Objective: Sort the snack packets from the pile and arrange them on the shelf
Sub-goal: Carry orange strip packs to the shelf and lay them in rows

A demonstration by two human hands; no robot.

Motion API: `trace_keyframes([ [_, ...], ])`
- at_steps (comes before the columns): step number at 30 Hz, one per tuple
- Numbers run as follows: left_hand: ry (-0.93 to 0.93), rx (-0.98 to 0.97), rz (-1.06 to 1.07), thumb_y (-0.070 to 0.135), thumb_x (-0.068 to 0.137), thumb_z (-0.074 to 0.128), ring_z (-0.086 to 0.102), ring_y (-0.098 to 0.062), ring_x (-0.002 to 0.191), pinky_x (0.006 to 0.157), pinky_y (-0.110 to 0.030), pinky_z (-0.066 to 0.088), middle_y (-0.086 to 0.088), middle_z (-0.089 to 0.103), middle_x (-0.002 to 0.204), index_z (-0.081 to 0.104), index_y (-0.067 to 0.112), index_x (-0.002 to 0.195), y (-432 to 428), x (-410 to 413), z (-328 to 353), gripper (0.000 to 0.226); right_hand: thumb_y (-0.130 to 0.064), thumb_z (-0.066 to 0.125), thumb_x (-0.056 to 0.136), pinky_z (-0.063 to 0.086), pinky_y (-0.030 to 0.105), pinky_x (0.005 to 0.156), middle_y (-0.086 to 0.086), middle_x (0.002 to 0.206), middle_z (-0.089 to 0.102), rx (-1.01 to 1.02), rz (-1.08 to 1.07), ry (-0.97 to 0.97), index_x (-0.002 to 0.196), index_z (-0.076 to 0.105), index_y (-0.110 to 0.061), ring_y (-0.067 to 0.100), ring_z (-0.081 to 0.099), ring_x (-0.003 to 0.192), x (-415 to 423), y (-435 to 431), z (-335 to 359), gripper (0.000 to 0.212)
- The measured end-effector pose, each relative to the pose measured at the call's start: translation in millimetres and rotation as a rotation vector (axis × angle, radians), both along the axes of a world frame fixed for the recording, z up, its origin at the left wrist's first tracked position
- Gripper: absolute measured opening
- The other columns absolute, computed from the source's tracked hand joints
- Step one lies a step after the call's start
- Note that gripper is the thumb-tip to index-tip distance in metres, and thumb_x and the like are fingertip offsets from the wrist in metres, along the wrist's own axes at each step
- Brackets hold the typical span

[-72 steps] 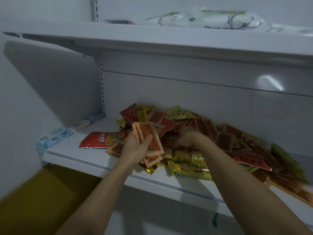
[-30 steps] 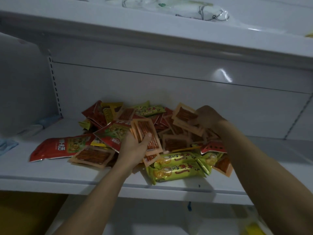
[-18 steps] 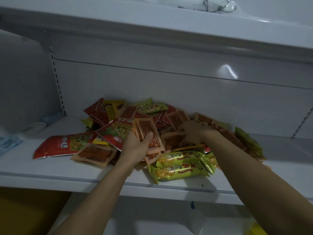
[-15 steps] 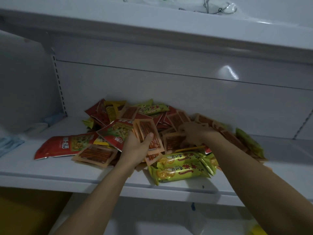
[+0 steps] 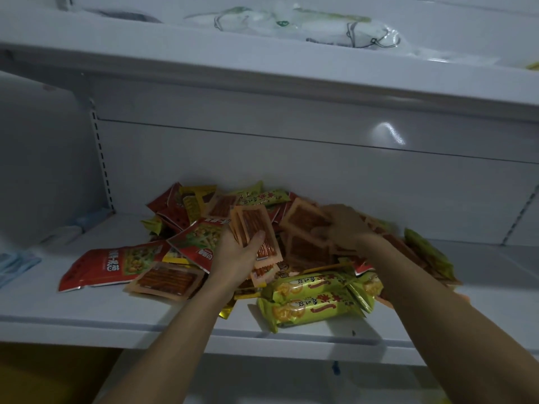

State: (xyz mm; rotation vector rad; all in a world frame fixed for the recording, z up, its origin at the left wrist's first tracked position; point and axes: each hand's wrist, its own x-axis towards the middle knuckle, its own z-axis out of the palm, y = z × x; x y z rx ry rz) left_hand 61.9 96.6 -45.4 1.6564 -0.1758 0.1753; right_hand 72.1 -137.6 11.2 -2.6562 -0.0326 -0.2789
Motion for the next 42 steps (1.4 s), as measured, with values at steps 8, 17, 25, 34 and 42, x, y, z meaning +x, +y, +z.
trace_keyframes([
  [8,-0.013,-0.216,0.043,0.033,0.081,0.079,0.062,-0.004,0.094,0.081,-0.022,0.049,0.013,0.065,0.104,0.055,0.023,0.122,-9,14,11,0.048,-0.019,0.068,0.091,0.057,0.046,0.081,0.005,0.089,0.075,1.001,0.076,-0.099,0.095,0.073,-0.017,0.028,0.072,0.087,-18,41,11,0.007],
  [17,-0.075,-0.290,0.073,0.033,0.081,0.079,0.063,0.005,0.091,0.069,-0.012,0.047,0.013,0.069,0.102,0.060,0.019,0.124,-23,12,11,0.049,-0.022,0.078,0.076,0.058,0.048,0.079,0.005,0.095,0.076,1.088,-0.042,-0.072,0.102,0.071,-0.019,0.028,0.071,0.091,-21,82,-21,0.027],
  [25,-0.057,-0.254,-0.126,0.020,0.089,0.071,0.069,-0.014,0.099,0.086,-0.035,0.056,0.003,0.074,0.105,0.064,0.020,0.117,-29,-7,32,0.029,-0.006,0.072,0.084,0.054,0.053,0.090,0.011,0.102,0.075,1.341,-0.065,-0.232,0.106,0.069,-0.010,0.032,0.070,0.099,-46,69,-7,0.023],
  [34,-0.073,-0.271,-0.258,0.018,0.088,0.073,0.070,-0.011,0.098,0.084,-0.030,0.055,0.005,0.074,0.106,0.063,0.022,0.118,-99,-55,45,0.031,-0.009,0.065,0.090,0.055,0.047,0.087,0.018,0.103,0.073,1.413,-0.056,-0.291,0.109,0.069,-0.002,0.035,0.070,0.096,-118,-13,3,0.021],
  [42,0.027,-0.337,-0.464,0.006,0.086,0.072,0.072,-0.023,0.097,0.085,-0.042,0.058,-0.005,0.076,0.103,0.068,0.013,0.113,-204,-132,41,0.028,-0.018,0.061,0.096,0.057,0.054,0.084,0.014,0.113,0.071,1.381,-0.248,-0.501,0.122,0.061,-0.010,0.031,0.069,0.103,-223,-103,-15,0.028],
])
